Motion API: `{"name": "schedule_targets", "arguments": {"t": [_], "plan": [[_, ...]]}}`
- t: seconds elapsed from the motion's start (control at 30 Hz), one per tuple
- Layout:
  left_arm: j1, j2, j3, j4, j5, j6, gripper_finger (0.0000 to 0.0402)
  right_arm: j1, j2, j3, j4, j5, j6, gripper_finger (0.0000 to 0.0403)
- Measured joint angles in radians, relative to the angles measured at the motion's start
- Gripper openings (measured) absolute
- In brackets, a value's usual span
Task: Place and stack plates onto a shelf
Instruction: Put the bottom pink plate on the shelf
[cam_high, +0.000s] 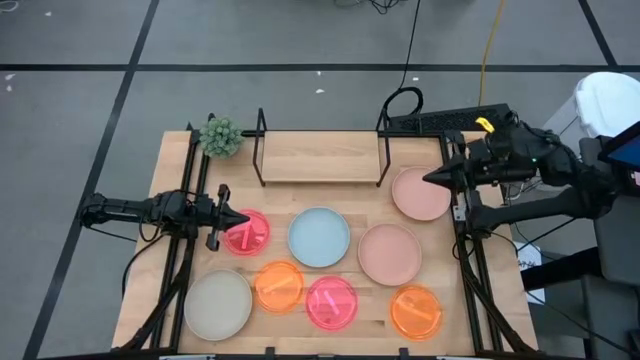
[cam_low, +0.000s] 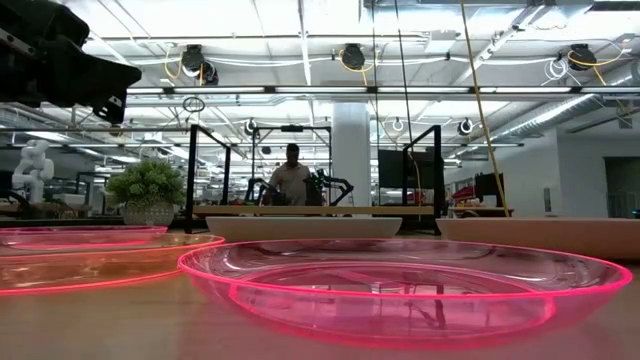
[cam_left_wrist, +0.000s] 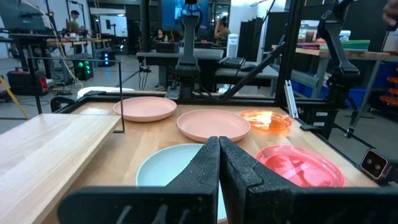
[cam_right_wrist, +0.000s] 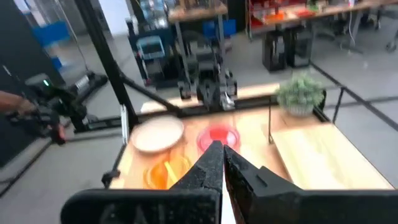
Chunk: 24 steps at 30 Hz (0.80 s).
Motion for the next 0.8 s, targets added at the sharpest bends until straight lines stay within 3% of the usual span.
{"name": "schedule_targets", "arguments": {"t": [0.17, 0.4, 0.63, 0.8], "plan": [[0.0, 0.0, 0.0, 0.022, -0.001, -0.012, 0.0003, 0.0, 0.095, 0.08, -0.115, 0.001, 0.027, 0.0], [0.0, 0.006, 0.016, 0.144, -0.018, -0.052, 0.0003, 0.008, 0.184, 0.088, -0.163, 0.054, 0.017, 0.0], [0.0, 0.12, 0.235, 0.02, -0.144, -0.06, 0.0003, 0.012, 0.256, 0.088, -0.194, 0.086, 0.038, 0.0], [0.0, 0.259, 0.434, -0.124, -0.172, -0.067, 0.0003, 0.012, 0.296, 0.088, -0.229, 0.1, 0.112, 0.0]]}}
